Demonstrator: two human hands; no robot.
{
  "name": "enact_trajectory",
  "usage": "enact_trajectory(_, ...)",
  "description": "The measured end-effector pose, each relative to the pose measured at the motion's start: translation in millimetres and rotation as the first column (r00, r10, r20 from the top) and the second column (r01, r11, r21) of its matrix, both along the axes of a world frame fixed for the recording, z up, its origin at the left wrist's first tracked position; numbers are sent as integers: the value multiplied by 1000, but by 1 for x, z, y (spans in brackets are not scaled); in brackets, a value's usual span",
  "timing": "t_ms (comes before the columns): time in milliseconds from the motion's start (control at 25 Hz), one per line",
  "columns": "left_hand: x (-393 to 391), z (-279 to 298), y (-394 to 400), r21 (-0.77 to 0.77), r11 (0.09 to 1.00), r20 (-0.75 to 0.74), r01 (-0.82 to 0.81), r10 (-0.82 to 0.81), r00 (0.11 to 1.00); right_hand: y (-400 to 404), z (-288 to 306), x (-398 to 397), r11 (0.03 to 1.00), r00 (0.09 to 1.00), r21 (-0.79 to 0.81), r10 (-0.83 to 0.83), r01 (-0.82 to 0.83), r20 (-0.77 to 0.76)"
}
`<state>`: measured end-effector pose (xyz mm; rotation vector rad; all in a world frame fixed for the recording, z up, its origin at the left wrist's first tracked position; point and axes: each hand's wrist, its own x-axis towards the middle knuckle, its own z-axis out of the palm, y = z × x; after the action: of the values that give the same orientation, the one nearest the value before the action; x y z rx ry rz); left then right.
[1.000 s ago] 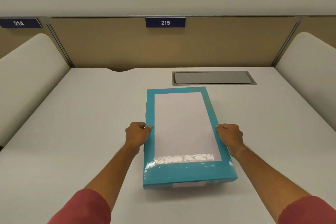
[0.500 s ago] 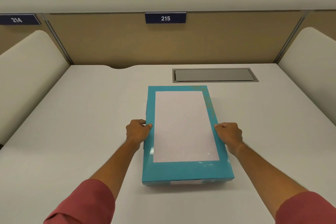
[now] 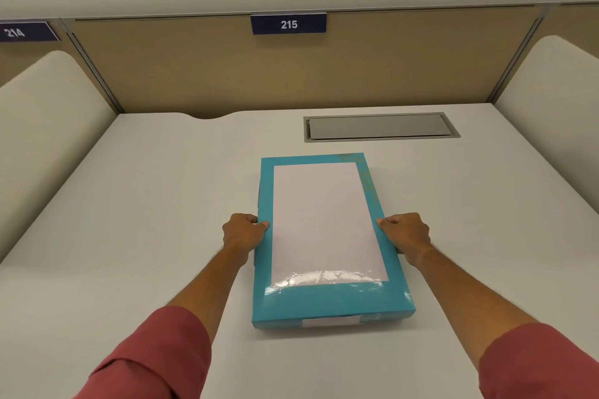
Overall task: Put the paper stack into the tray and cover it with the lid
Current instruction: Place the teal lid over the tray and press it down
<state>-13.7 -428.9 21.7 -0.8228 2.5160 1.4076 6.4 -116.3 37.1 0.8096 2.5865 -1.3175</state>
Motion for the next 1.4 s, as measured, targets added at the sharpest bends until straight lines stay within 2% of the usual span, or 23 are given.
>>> enact_trajectory(240, -7, 0, 1, -57, 998, -13, 29, -30, 999, -2, -7, 1, 1000, 999, 4, -9, 9, 45)
enact_trajectory(520, -10, -2, -5, -56, 997, 32, 61, -59, 998, -5, -12, 5, 997, 1000, 83, 4, -4, -5)
enact_trajectory(720, -18, 6, -6, -159, 971, 50, 177, -171, 984, -9, -8, -3, 985, 998, 163, 61, -56, -24)
enact_trajectory(840, -22, 6, -6, -202, 953, 40, 227, -224, 974, -19, -3, -16, 984, 994, 157, 95, -87, -46)
enact_trajectory(1000, -17, -2, -10, -162, 969, 26, 187, -185, 982, -20, -4, -21, 977, 996, 206, 72, -60, -54)
enact_trajectory(1240, -11, -5, -10, -91, 987, 35, 130, -127, 991, -19, 0, -27, 955, 990, 269, 136, -122, -33)
enact_trajectory(1400, -13, -5, -8, -140, 980, 30, 140, -137, 990, -16, 1, -27, 947, 989, 285, 150, -149, 16)
